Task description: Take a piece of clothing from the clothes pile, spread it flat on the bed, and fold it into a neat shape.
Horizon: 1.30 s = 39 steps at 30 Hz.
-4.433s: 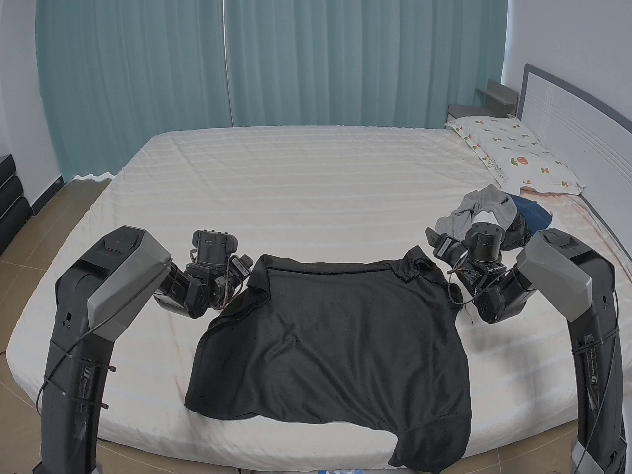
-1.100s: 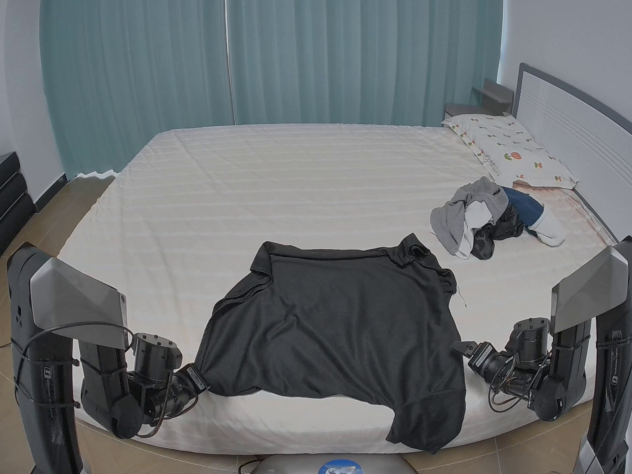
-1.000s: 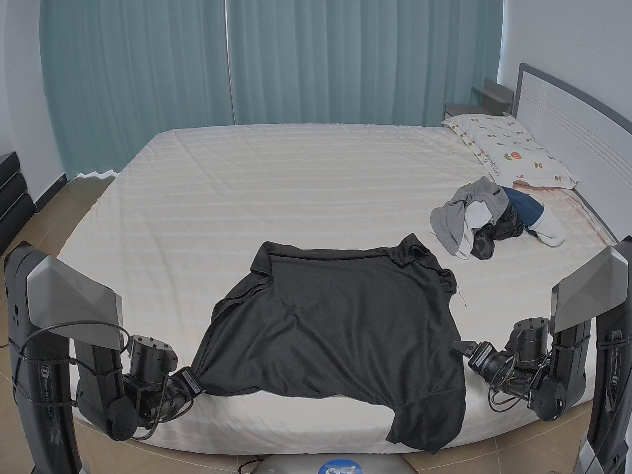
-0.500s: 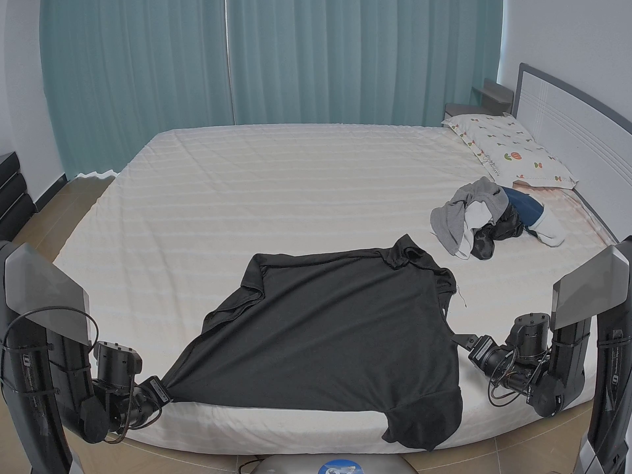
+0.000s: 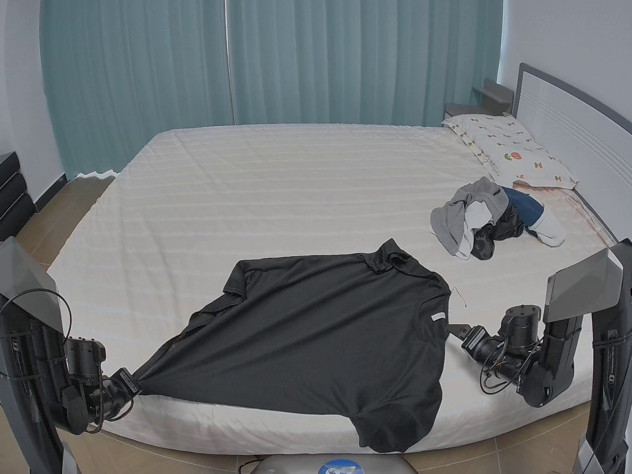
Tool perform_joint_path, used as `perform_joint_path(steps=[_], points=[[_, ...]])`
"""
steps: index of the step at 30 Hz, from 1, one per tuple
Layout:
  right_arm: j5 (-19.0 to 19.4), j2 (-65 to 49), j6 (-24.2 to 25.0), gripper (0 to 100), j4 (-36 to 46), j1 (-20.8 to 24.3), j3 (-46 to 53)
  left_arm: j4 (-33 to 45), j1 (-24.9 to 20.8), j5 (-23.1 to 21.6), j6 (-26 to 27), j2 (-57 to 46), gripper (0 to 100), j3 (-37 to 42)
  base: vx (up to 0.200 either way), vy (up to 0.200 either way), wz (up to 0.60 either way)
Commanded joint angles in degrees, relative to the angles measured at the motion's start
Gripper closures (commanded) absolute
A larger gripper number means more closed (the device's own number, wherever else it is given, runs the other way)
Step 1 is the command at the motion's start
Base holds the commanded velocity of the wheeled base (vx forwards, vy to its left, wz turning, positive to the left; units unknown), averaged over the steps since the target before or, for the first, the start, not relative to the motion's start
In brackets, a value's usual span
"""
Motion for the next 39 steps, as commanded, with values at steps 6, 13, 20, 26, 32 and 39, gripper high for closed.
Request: perform_joint_path(steps=[6,13,20,26,32,39], points=[[-0.04,0.66,-0.05,0,12.97,3.22,-11.79,-0.04,2.54,-0.73,0.3,0.95,100,0.22,0.0,0.0,0.0],[0.22,0.49,-0.48,100,22.02,3.39,-18.64,-0.04,2.1,-2.75,0.3,1.74,100,0.57,0.0,0.0,0.0],[-0.13,-0.3,-0.66,100,28.18,1.28,-21.37,0.05,0.26,-3.36,-0.23,1.74,100,1.01,0.0,0.0,0.0],[-0.22,-2.68,-3.65,100,29.32,-3.73,-23.04,0.05,-1.94,-3.54,-1.55,2.53,100,1.01,0.0,0.0,0.0],[-0.04,-6.02,-8.22,100,36.09,-6.63,-28.93,0.14,-2.38,-3.54,-1.64,2.45,100,1.01,0.0,0.0,0.0],[-0.04,-2.68,-11.91,100,39.51,-6.63,-34.64,0.14,-4.31,-3.01,-3.13,2.45,100,1.01,0.0,0.0,0.0]])
